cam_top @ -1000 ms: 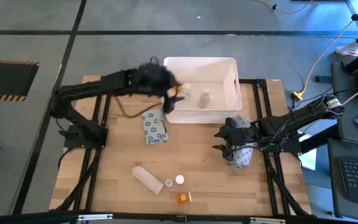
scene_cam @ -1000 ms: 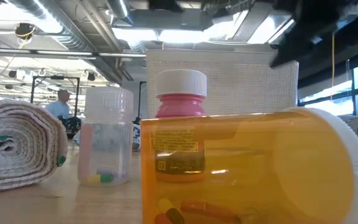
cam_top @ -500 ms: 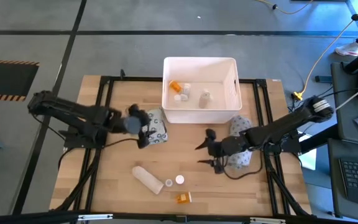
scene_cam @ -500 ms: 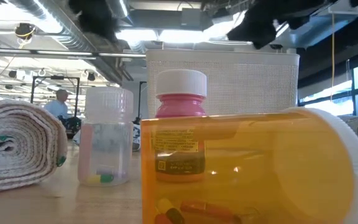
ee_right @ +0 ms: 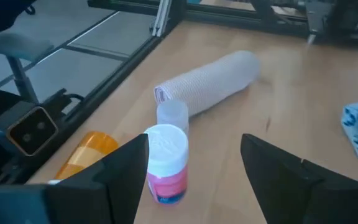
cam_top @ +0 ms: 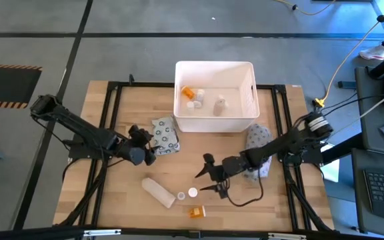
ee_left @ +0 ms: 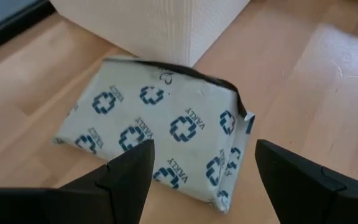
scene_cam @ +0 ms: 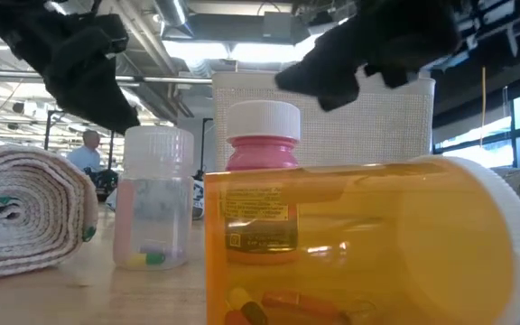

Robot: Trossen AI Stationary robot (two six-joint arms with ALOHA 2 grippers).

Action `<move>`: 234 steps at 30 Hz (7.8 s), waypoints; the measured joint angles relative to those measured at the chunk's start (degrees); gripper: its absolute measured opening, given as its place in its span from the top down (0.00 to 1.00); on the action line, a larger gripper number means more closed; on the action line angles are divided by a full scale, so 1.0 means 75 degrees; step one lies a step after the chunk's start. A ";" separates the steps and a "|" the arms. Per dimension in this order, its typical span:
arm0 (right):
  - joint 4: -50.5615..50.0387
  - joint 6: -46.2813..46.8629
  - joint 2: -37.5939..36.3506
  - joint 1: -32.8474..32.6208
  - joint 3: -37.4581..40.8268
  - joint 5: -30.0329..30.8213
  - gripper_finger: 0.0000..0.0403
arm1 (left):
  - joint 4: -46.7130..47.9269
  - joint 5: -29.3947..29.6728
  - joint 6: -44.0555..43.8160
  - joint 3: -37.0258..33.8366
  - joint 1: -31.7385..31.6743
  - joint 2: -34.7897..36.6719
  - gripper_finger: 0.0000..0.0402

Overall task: Pick & place medical supplies in basket/bin
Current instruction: Put the pink pill bottle into the white bin, then put the transparent pill bottle into the white bin

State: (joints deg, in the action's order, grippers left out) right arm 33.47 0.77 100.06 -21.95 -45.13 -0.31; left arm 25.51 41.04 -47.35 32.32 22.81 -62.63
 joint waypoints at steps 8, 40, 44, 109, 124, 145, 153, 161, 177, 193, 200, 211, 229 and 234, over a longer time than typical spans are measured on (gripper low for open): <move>0.0210 -0.0168 0.1042 0.0002 -0.0815 -0.0743 0.36 | -0.0632 0.0365 -0.0003 -0.0272 -0.0003 0.0003 0.33; 0.0269 -0.0166 0.1530 0.0001 -0.1019 -0.0786 0.58 | -0.0637 0.0402 0.0014 -0.0275 -0.0003 0.0003 0.33; 0.0167 -0.0261 0.0947 0.0002 -0.1019 -0.1089 0.57 | -0.0634 0.0404 0.0014 -0.0275 -0.0003 0.0003 0.33; -0.2484 -0.1717 0.1708 0.6662 -0.3669 -0.2604 0.57 | -0.0573 0.0396 0.0682 -0.0275 -0.0003 0.0003 0.33; -0.3068 -0.2401 0.1590 0.6790 -0.3633 -0.0860 0.57 | -0.0570 0.0399 0.0682 -0.0275 -0.0003 0.0000 0.33; -0.1693 -0.1467 0.1546 0.6455 -0.2518 -0.1787 0.57 | -0.0573 0.0402 0.0682 -0.0275 -0.0006 0.0003 0.33; -0.0418 -0.0900 0.1546 0.6447 -0.1734 -0.1779 0.57 | -0.0576 0.0402 0.0679 -0.0277 -0.0006 0.0003 0.33; -0.0428 -0.0909 0.1546 0.6449 -0.1532 -0.1776 0.54 | -0.0576 0.0402 0.0679 -0.0275 -0.0006 0.0000 0.33; -0.0418 -0.0952 0.1194 0.6454 -0.1708 -0.1428 0.27 | -0.0579 0.0395 0.0676 -0.0275 -0.0006 0.0001 0.32; -0.1170 -0.1949 -0.2339 0.5711 -0.1762 -0.0915 0.27 | -0.0607 0.0387 0.0676 -0.0277 -0.0006 0.0000 0.33; -0.2570 -0.2167 -0.3348 0.3916 -0.1777 -0.0907 0.27 | -0.0606 0.0571 0.0676 -0.0277 -0.0006 0.0001 0.33; -0.2479 -0.2030 -0.1885 0.1031 -0.1759 0.0149 0.27 | -0.0608 0.0746 0.0676 -0.0277 -0.0006 0.0000 0.33; 0.0418 -0.0166 0.1465 0.0145 -0.1759 0.0177 0.27 | -0.0611 0.0720 0.0478 -0.0277 -0.0006 0.0002 0.33; 0.0642 -0.0130 0.2052 0.0132 -0.1759 -0.0232 0.27 | -0.0611 0.0720 0.0478 -0.0277 -0.0006 0.0003 0.33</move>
State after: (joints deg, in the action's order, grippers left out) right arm 38.29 -0.21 115.45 -20.96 -58.33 -2.05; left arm 20.93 46.44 -43.77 30.24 22.76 -62.61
